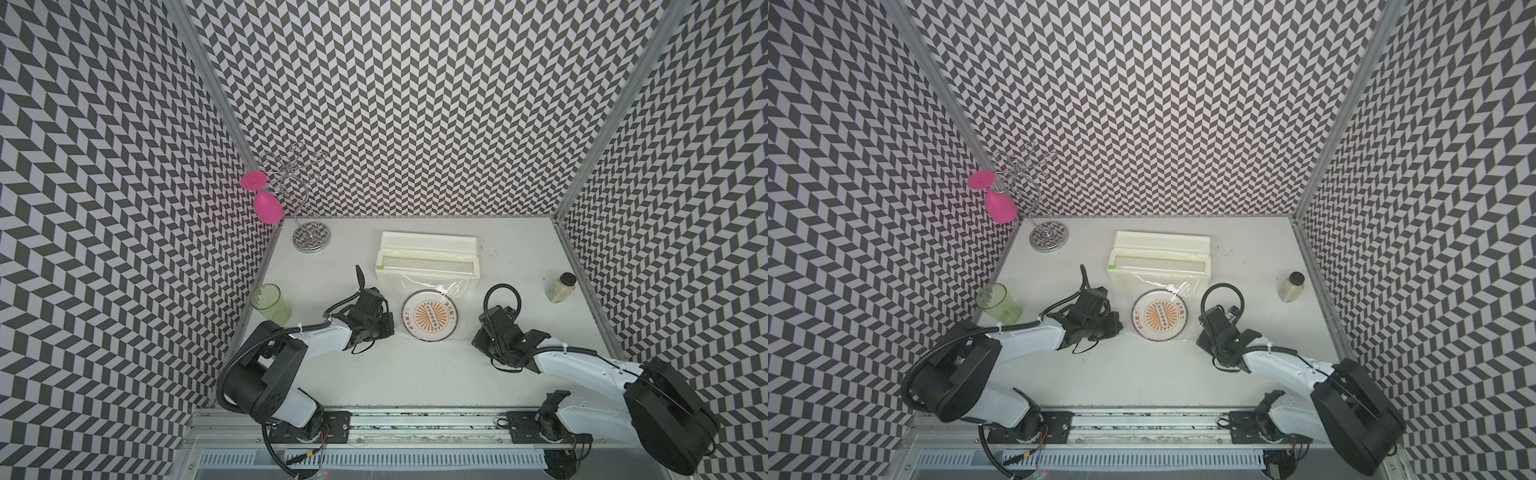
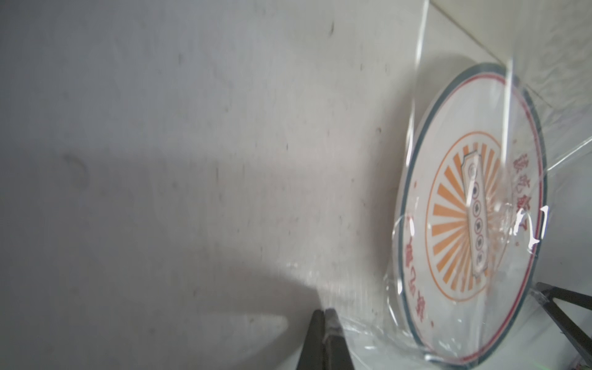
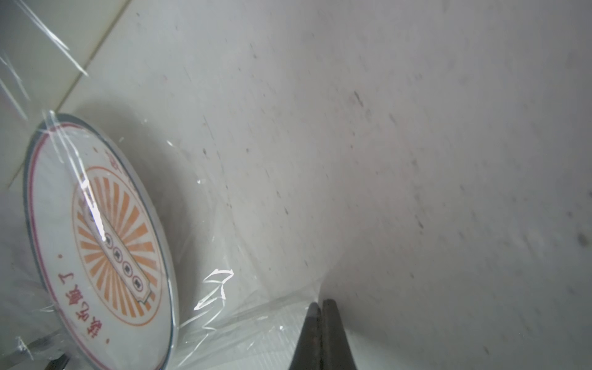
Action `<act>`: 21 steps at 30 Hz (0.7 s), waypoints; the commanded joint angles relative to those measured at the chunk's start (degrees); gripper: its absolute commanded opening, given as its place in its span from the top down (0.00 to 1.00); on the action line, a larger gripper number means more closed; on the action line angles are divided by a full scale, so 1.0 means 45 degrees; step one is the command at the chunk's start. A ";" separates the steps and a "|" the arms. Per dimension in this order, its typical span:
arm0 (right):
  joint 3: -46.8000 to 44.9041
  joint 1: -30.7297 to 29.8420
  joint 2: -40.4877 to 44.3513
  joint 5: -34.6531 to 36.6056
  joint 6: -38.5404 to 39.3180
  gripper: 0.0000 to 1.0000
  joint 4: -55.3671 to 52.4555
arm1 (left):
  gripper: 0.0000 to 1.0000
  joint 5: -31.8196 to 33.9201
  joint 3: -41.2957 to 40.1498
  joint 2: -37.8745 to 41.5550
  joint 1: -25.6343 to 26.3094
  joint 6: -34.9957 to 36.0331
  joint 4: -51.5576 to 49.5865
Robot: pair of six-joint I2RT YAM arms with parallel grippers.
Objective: Wrap the plate with plastic wrap
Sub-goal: Cover the plate with plastic wrap.
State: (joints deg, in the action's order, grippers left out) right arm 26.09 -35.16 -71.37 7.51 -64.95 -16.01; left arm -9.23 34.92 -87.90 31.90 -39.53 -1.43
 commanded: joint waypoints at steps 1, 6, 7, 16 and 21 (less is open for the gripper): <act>0.0100 0.0452 -0.1204 0.0283 0.0428 1.00 0.0401 | 1.00 0.1462 -0.0007 -0.1328 -0.0242 0.0405 -0.1104; 0.0639 0.0537 -0.2718 -0.0604 0.0849 1.00 0.1432 | 1.00 0.0904 0.0465 -0.2292 -0.0214 0.0230 -0.0567; 0.0630 0.0525 -0.2861 -0.0671 0.0823 1.00 0.1604 | 1.00 0.0893 0.0500 -0.2430 -0.0195 0.0239 -0.0531; 0.0343 0.0508 -0.2789 -0.0759 0.1020 1.00 0.2233 | 0.72 0.0069 -0.0422 -0.2070 -0.1308 0.0151 -0.0162; 0.0091 0.0486 -0.2900 -0.0997 0.0946 1.00 0.2649 | 0.60 -0.0872 -0.0657 -0.1155 -0.2437 0.0045 -0.0108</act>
State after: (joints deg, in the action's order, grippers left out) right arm 29.23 -32.84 -82.32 4.58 -60.82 -0.10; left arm -14.87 35.46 -92.20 23.57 -38.74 9.08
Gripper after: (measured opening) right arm 0.047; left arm 0.387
